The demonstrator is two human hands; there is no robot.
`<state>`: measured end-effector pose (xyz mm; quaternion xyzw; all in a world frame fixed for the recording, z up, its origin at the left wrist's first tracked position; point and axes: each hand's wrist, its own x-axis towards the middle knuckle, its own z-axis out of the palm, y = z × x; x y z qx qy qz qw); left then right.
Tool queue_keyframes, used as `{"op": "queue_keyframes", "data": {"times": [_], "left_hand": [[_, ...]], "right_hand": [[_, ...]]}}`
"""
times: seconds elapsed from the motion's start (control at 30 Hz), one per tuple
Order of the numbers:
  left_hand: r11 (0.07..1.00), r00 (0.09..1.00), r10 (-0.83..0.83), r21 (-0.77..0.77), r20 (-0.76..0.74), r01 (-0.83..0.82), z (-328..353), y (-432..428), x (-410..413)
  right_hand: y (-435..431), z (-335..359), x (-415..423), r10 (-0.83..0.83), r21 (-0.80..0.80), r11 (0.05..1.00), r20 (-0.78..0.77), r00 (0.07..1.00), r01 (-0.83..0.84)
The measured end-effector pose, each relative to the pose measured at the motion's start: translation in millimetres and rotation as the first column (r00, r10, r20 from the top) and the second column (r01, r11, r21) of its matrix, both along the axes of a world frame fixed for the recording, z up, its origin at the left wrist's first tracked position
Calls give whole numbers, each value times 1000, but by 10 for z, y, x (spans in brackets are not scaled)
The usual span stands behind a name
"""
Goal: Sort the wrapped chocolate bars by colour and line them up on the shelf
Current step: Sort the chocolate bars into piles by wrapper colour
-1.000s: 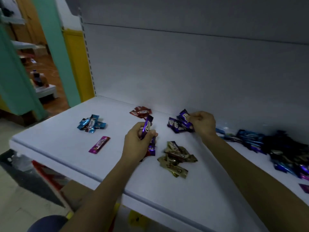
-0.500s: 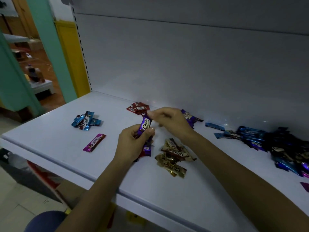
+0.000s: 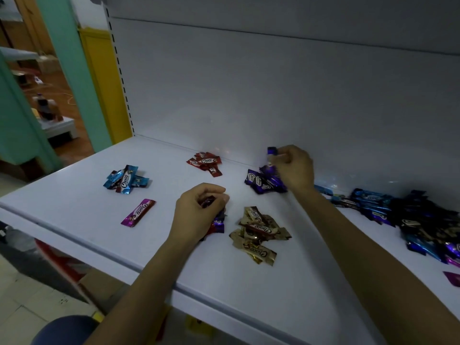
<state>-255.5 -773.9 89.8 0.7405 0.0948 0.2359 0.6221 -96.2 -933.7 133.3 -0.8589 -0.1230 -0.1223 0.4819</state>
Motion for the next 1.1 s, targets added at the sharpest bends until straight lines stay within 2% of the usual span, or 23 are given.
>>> {"op": "queue_keyframes", "data": {"times": [0.1,0.2,0.27,0.33,0.4,0.47,0.53,0.6,0.63,0.67,0.73,0.8,0.97,1.03,1.1], "left_hand": [[1000,1000,8,11,-3,-8,-2,-1,5],[999,1000,23,23,6,-23,-1,1,12],[999,999,31,26,9,-32,-5,6,15],[999,999,38,22,14,-39,-6,9,12],[999,999,40,-14,30,-39,19,9,1],[994,998,53,-96,46,-48,68,-8,-10],[955,993,103,-286,59,-82,108,-3,-8],[840,986,163,-529,30,-123,106,64,-1],[744,986,166,-659,23,-110,109,115,-2],[620,987,157,-781,33,-73,108,166,-8],[355,987,145,-935,72,16,108,248,-44],[194,986,127,-978,107,81,119,282,-82],[-29,988,21,-987,155,156,107,329,-91],[-59,990,34,-988,140,142,116,336,-74],[-34,990,43,-990,133,134,121,320,-64]], "right_hand": [[-166,-148,250,-22,-65,998,-58,998,18],[-155,-296,320,-54,-262,964,-19,998,47],[-118,-308,318,-91,-343,934,52,994,103],[-115,-287,286,-133,-430,878,202,970,210],[-95,-275,200,-117,-423,866,349,930,268],[16,-238,15,-12,-270,956,356,935,115],[197,-152,-274,226,-103,973,270,936,-205],[377,-29,-631,507,-84,862,163,847,-500],[462,6,-799,617,-176,784,113,779,-595],[546,7,-932,689,-312,707,100,718,-635],[725,-72,-1073,758,-542,603,161,632,-586],[910,-158,-1104,743,-598,600,172,647,-531],[1185,-281,-996,655,-594,669,187,732,-447],[1211,-287,-933,638,-612,659,148,756,-437],[1211,-267,-888,624,-604,652,86,777,-457]]}}
